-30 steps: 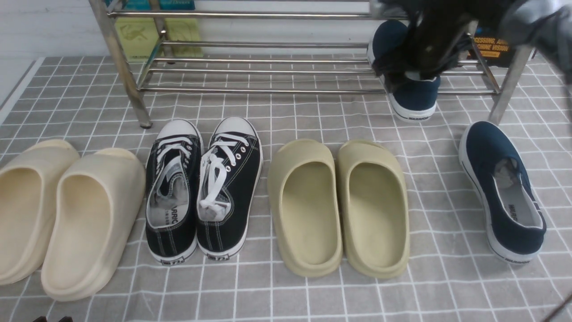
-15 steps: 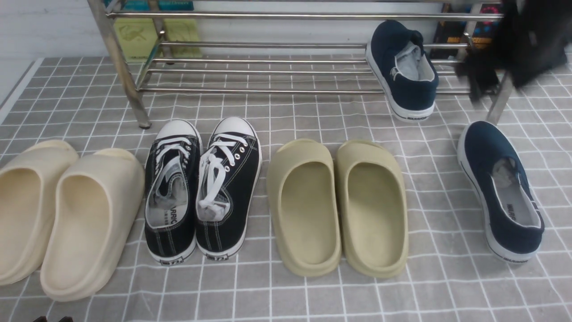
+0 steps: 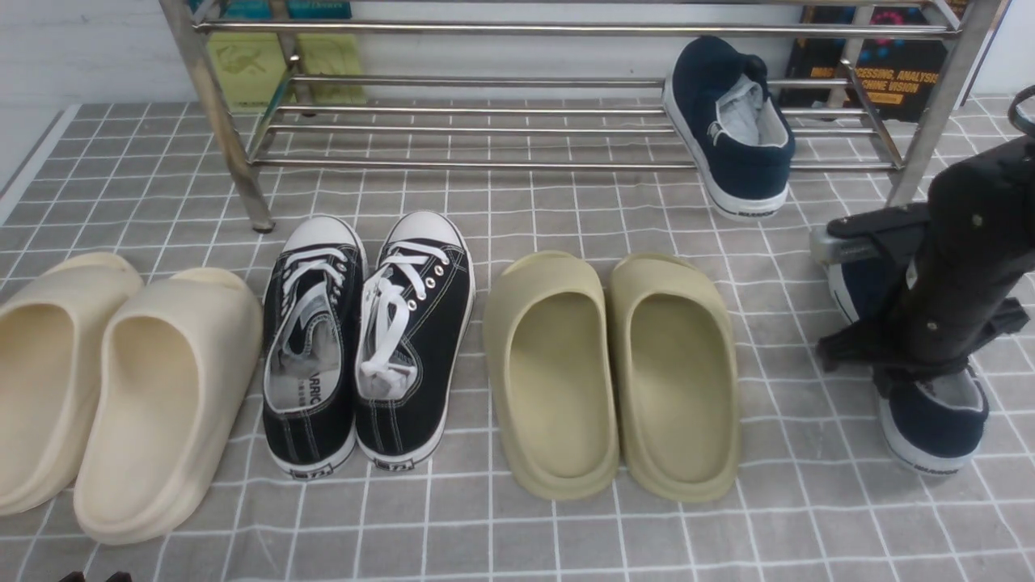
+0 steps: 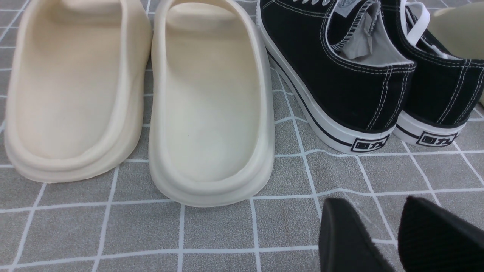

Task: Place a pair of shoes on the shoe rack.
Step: Use the right arm to grab the shoe closest to it, then use the right arm to put a shoe into the shoe rack

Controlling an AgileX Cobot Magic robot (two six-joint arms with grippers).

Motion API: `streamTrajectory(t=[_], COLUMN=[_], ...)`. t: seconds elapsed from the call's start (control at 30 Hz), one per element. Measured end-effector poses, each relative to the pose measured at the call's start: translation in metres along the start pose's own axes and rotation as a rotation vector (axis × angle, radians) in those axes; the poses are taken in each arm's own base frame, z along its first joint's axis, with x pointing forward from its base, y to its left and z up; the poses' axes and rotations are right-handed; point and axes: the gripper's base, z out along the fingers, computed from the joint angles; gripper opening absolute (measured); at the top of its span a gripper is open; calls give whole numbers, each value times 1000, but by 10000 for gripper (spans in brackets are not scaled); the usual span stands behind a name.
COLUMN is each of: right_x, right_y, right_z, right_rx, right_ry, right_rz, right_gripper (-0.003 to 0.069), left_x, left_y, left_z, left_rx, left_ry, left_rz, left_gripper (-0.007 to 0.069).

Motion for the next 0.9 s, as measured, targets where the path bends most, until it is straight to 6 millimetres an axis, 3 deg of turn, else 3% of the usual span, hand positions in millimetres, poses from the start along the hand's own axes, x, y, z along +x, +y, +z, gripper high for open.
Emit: streamTrajectory(t=[0.03,0.2,0.37,0.53,0.73,0.9], right_x=[0,-9,-39,-69,-117,-144], right_y=[0,-3,-2,2,4,2], right_z=[-1,-57,-95,-88,-59,-52], right_rx=[1,-16,-39,-31,15,79], right_ry=[0,-43,-205,-236,-238,-287], right_rz=[-1,-32,-66,-73,-75,-96], right_gripper=[26,23,23,23,23,23], left_x=[0,0,0,0,0,0], left_y=[0,0,0,0,0,0], left_z=[0,0,0,0,0,0], left_rx=[0,0,0,0,0,0], left_ry=[0,0,0,0,0,0], left_rz=[0,0,0,0,0,0], left_gripper=[238,238,238,238,238,238])
